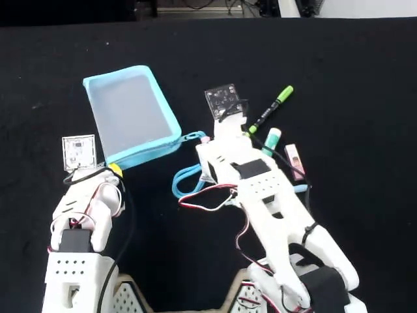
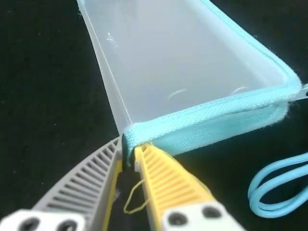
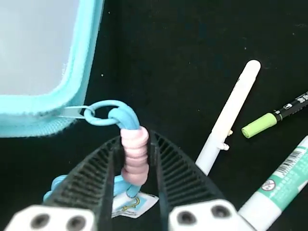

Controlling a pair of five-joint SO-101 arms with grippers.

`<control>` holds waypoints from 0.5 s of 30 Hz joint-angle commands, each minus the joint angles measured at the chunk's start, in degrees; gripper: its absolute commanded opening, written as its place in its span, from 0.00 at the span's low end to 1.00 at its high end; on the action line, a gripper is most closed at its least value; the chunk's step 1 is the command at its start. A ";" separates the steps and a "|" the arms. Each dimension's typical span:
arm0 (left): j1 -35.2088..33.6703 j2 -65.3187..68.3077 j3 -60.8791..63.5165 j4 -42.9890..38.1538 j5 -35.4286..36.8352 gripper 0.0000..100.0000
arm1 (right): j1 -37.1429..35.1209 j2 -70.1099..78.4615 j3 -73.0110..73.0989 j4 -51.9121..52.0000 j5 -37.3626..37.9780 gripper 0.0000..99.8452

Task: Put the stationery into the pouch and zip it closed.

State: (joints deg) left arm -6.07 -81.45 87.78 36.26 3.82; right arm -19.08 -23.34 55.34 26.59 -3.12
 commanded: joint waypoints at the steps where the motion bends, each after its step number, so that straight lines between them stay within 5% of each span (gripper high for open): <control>1: -1.36 -1.05 -6.81 2.29 0.26 0.03 | 0.62 -2.95 -4.53 0.35 -0.62 0.01; 15: -1.10 -0.97 -26.68 17.85 -5.19 0.03 | 0.62 -24.13 -5.67 16.18 5.10 0.01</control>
State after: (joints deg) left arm -6.07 -81.36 70.29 51.38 0.13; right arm -19.08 -41.63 53.58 40.75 1.27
